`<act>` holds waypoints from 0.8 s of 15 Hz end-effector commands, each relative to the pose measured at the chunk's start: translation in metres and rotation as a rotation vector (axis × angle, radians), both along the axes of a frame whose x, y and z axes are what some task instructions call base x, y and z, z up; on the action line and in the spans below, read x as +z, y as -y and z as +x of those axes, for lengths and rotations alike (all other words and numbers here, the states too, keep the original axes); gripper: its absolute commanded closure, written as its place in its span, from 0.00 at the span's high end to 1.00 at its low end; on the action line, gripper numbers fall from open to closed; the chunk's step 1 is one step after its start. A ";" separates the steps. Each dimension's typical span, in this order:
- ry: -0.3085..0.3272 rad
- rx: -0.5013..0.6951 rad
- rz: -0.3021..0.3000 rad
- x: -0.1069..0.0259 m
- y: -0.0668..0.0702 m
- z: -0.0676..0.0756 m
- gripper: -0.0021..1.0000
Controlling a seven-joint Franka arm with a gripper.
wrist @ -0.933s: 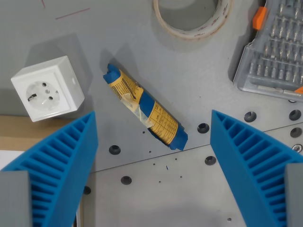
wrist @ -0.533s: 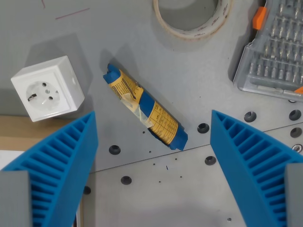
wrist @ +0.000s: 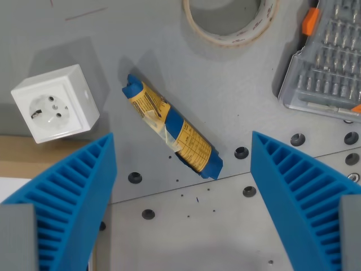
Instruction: Pick up the blue bag
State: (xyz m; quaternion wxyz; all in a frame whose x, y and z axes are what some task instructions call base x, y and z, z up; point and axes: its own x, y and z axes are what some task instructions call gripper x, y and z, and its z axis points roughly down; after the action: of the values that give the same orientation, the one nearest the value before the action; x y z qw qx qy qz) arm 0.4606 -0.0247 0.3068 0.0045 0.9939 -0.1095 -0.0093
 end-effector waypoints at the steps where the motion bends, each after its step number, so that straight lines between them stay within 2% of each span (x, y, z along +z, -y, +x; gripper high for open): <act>1: 0.039 0.087 -0.005 -0.007 -0.002 -0.004 1.00; 7: 0.082 0.180 -0.015 -0.024 -0.005 -0.011 1.00; 12: 0.081 0.272 -0.029 -0.037 -0.008 -0.017 1.00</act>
State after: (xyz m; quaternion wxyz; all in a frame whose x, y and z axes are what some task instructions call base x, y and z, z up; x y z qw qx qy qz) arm 0.4500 -0.0191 0.2728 0.0044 0.9985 -0.0518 -0.0180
